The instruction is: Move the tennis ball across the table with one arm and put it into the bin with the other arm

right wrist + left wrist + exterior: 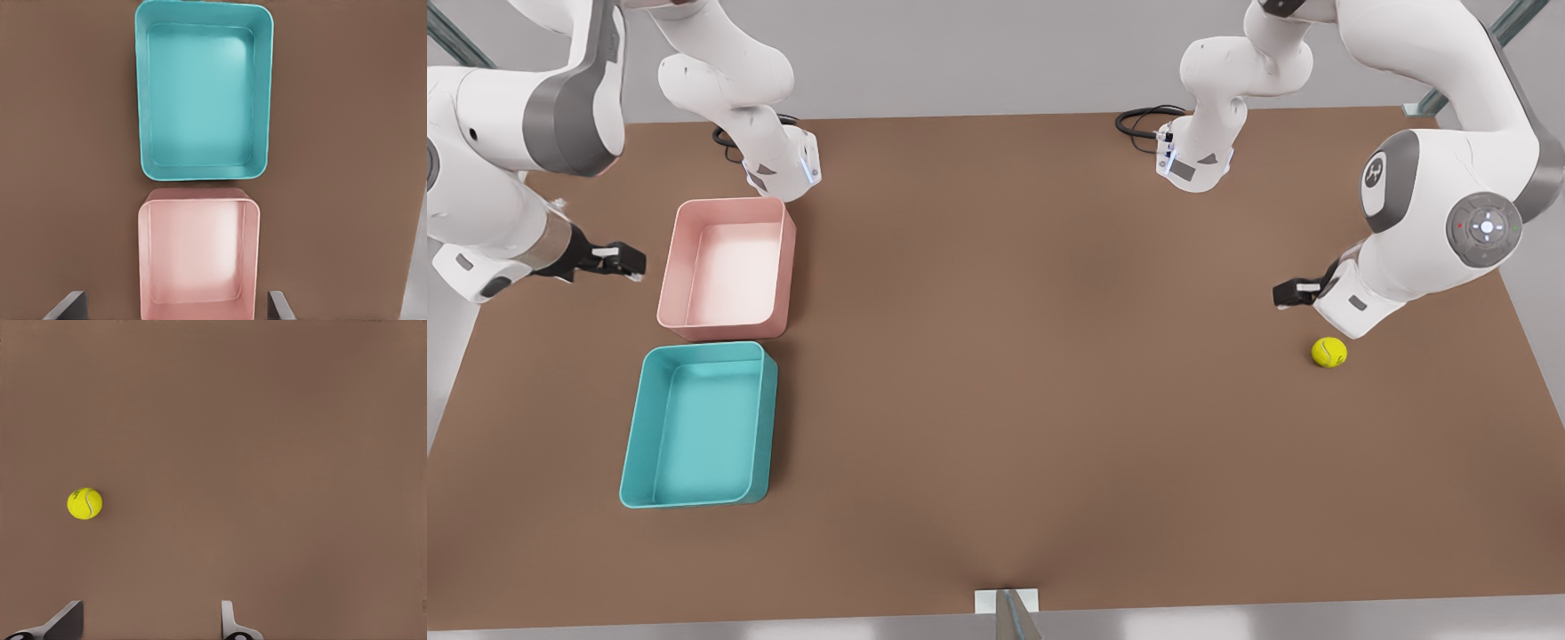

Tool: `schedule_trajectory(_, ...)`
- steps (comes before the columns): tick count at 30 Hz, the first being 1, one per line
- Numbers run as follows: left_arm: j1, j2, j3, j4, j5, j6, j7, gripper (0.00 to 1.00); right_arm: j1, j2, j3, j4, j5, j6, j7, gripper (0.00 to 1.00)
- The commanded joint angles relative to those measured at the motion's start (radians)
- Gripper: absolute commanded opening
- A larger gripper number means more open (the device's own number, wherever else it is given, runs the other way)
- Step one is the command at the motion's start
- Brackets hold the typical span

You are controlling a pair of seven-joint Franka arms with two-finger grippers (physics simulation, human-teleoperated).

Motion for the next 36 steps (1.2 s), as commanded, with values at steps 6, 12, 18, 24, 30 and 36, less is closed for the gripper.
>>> schedule_trajectory(6, 0.013, 0.005, 0.050, -0.209, 0.020, 0.331, -0.041, 0.21, 0.035, 0.085, 0.006, 0.007, 0.000, 0.032, 0.026, 1.00)
schedule_trajectory(12, 0.234, 0.096, 0.061, -0.288, 0.077, 0.514, 1.224, 0.21, 0.032, 0.146, -0.001, 0.011, 0.011, 0.082, 0.011, 1.00)
schedule_trajectory(18, 0.354, 0.152, 0.061, -0.291, 0.101, 0.584, 1.951, 0.21, 0.034, 0.148, -0.001, 0.010, 0.022, 0.081, 0.016, 1.00)
schedule_trajectory(24, 0.438, 0.174, 0.061, -0.506, 0.098, 0.798, 2.478, 0.21, 0.035, 0.164, 0.004, 0.011, 0.014, 0.079, 0.010, 1.00)
schedule_trajectory(30, 0.475, 0.215, 0.062, -0.579, 0.222, 0.971, 2.355, 0.21, 0.034, 0.168, 0.004, 0.010, 0.017, 0.073, 0.010, 1.00)
schedule_trajectory(36, 0.492, 0.231, 0.082, -0.605, 0.328, 0.969, 2.088, 0.21, 0.032, 0.169, 0.004, 0.010, 0.020, 0.071, 0.008, 1.00)
